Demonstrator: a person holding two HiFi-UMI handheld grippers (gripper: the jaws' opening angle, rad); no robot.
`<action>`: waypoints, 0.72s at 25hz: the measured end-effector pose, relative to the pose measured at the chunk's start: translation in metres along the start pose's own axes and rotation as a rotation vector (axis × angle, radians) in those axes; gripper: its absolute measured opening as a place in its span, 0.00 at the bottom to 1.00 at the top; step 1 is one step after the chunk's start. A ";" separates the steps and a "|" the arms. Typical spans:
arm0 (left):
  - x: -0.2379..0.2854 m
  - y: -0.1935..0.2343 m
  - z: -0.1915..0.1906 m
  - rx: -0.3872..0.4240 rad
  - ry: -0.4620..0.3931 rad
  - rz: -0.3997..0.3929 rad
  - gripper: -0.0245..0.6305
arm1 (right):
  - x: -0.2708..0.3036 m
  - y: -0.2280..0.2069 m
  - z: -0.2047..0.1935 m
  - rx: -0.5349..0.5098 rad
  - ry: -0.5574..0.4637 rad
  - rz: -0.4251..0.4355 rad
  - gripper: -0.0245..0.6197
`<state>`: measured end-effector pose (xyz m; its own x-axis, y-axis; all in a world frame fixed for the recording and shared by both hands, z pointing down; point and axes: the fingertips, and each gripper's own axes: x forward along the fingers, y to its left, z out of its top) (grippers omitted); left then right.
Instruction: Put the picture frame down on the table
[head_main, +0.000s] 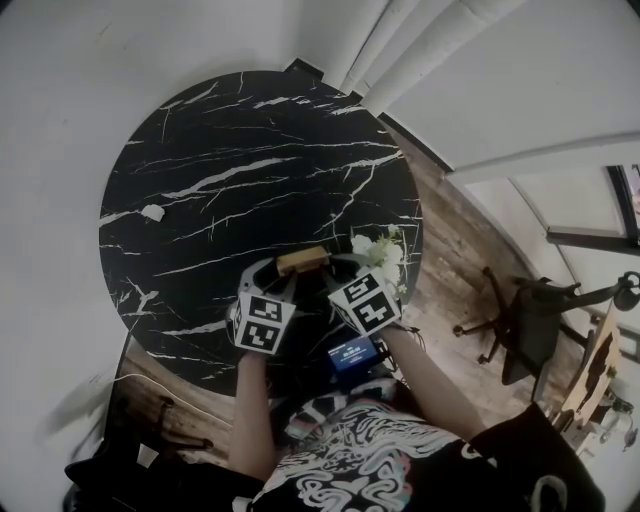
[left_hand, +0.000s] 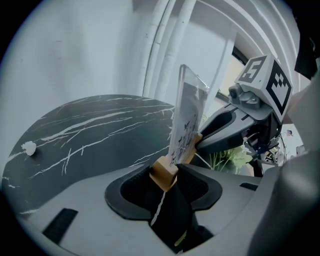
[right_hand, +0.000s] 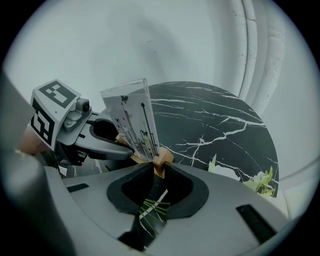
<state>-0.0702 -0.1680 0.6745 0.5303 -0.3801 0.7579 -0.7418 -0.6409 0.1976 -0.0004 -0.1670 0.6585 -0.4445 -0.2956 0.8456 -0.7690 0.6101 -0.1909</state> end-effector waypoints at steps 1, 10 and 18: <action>0.000 0.000 0.000 0.001 0.003 -0.001 0.31 | 0.000 0.000 0.000 -0.001 0.000 0.000 0.15; 0.000 -0.002 -0.002 0.005 0.013 0.003 0.31 | 0.000 0.001 0.000 0.006 -0.009 -0.010 0.15; -0.002 -0.004 0.000 -0.009 0.002 0.004 0.31 | -0.004 0.003 -0.002 0.011 -0.023 -0.023 0.15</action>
<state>-0.0689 -0.1647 0.6724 0.5267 -0.3815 0.7597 -0.7474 -0.6336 0.2000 0.0001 -0.1627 0.6550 -0.4371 -0.3264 0.8381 -0.7841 0.5948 -0.1773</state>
